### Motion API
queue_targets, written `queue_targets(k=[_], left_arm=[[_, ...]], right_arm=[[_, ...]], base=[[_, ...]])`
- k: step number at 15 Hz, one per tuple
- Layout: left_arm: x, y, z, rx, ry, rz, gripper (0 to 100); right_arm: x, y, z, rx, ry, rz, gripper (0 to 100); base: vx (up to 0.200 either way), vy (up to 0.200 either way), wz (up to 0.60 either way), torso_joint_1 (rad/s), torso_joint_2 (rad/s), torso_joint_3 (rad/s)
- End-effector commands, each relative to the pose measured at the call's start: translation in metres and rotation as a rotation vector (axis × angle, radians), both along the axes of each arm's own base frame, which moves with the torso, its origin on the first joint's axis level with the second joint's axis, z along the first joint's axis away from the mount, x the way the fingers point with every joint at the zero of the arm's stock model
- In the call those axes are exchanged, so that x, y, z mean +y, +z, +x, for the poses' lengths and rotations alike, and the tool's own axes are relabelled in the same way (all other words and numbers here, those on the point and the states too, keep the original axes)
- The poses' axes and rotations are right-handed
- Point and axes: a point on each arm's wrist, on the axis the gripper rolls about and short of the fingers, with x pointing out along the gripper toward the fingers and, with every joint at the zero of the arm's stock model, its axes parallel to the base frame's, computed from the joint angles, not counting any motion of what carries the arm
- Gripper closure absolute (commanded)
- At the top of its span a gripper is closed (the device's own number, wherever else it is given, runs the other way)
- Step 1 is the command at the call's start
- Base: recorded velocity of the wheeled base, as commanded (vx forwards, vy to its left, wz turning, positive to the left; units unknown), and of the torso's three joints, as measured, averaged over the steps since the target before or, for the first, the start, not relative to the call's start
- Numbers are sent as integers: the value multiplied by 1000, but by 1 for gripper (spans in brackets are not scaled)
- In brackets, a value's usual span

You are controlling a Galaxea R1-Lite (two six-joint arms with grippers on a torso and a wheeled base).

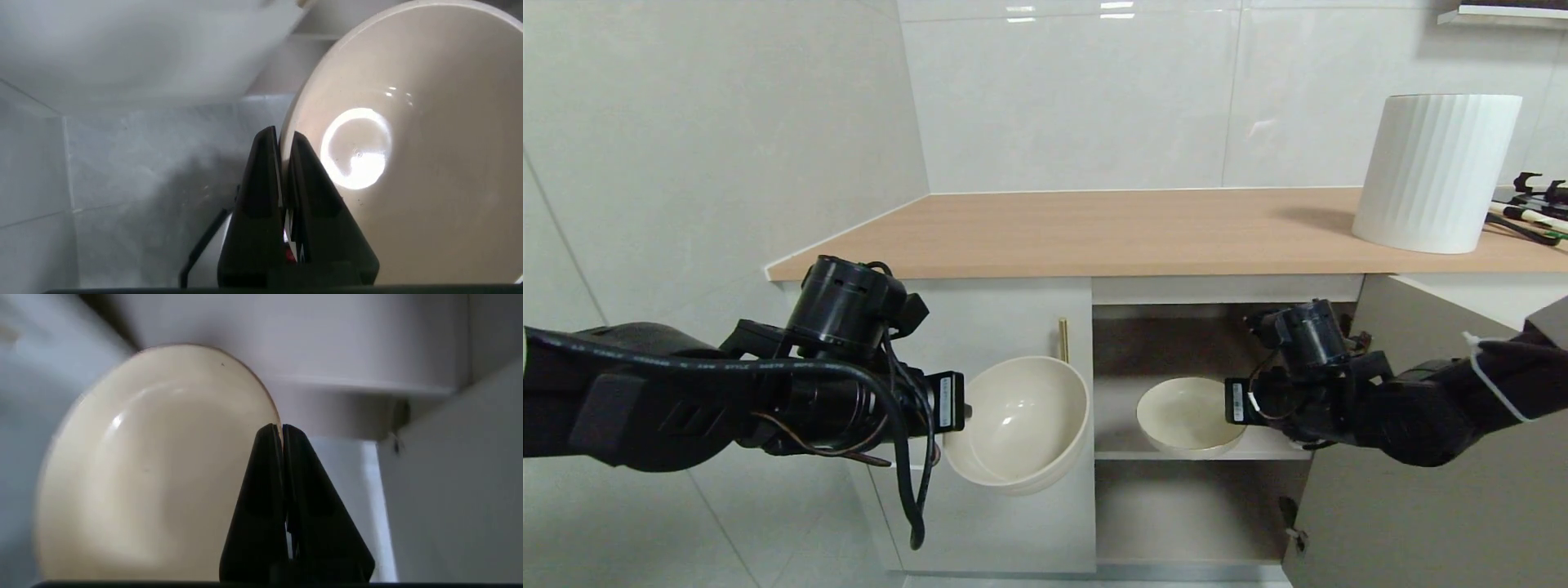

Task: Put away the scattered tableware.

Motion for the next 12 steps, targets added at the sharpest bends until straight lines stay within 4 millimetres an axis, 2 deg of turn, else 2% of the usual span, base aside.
queue_targets(k=[1,2,5,6,7,8,12], left_arm=[[0,-1,0,3,-2,1,100],[-2,-3,1,8,-4,4,100],[-3,-3,1,10,-6,5,100],[-3,-3,1,10,-6,5,100],[-3,-3,1,10,-6,5,100],[-3,-3,0,9,-6,6,100],[-5,-4,-1,11,-12,6,100]], right_arm=[[-5,-41,21,52,-36,-21,100],[-8,-52,32,59,-55,-24,100],[-9,-74,44,93,-76,-33,100],[-8,-88,51,99,-90,-38,100],[-8,-88,51,99,-90,-38,100],[-9,-109,62,77,-107,-39,100],[-9,-130,79,65,-153,-69,100]], base=[[0,0,0,0,0,0],[0,0,0,0,0,0],[0,0,0,0,0,0],[0,0,0,0,0,0],[0,0,0,0,0,0],[0,0,0,0,0,0],[0,0,0,0,0,0]])
